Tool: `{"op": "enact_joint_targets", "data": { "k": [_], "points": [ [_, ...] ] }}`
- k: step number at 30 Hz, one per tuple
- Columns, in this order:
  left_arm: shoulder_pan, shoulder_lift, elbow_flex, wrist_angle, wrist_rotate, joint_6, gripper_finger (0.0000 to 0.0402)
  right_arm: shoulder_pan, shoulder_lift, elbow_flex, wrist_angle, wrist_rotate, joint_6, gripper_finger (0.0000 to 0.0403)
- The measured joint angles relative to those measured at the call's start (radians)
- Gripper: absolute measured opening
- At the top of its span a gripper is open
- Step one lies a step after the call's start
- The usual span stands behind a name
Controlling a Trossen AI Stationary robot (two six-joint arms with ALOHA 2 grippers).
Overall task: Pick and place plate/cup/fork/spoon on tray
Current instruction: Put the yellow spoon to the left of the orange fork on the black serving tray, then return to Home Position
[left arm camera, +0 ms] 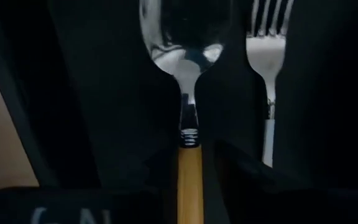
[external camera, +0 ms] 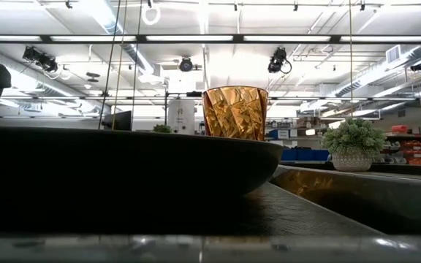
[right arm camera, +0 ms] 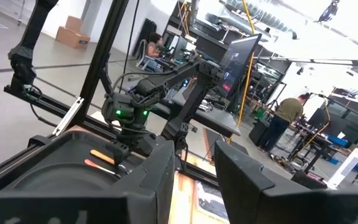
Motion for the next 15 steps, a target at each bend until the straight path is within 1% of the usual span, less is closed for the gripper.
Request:
{"op": "enact_joint_targets", "data": {
  "k": [4, 8, 10, 12, 15],
  "points": [
    [0.003, -0.005, 0.032, -0.026, 0.005, 0.064, 0.0111, 0.0, -0.012, 0.0, -0.012, 0.0, 0.014, 0.0121],
    [0.003, -0.008, 0.119, -0.156, 0.012, 0.128, 0.011, 0.0, -0.044, 0.0, -0.03, -0.006, 0.02, 0.0121],
    [0.003, -0.008, 0.171, -0.204, -0.008, 0.184, 0.011, 0.0, -0.064, 0.0, -0.043, -0.018, 0.029, 0.0121],
    [0.003, -0.008, 0.215, -0.216, -0.088, 0.28, 0.011, -0.001, -0.089, 0.0, -0.074, -0.084, 0.047, 0.0121],
    [0.012, -0.008, 0.275, -0.207, -0.272, 0.456, 0.011, -0.006, -0.125, 0.0, -0.104, -0.189, 0.085, 0.0121]
  ]
}}
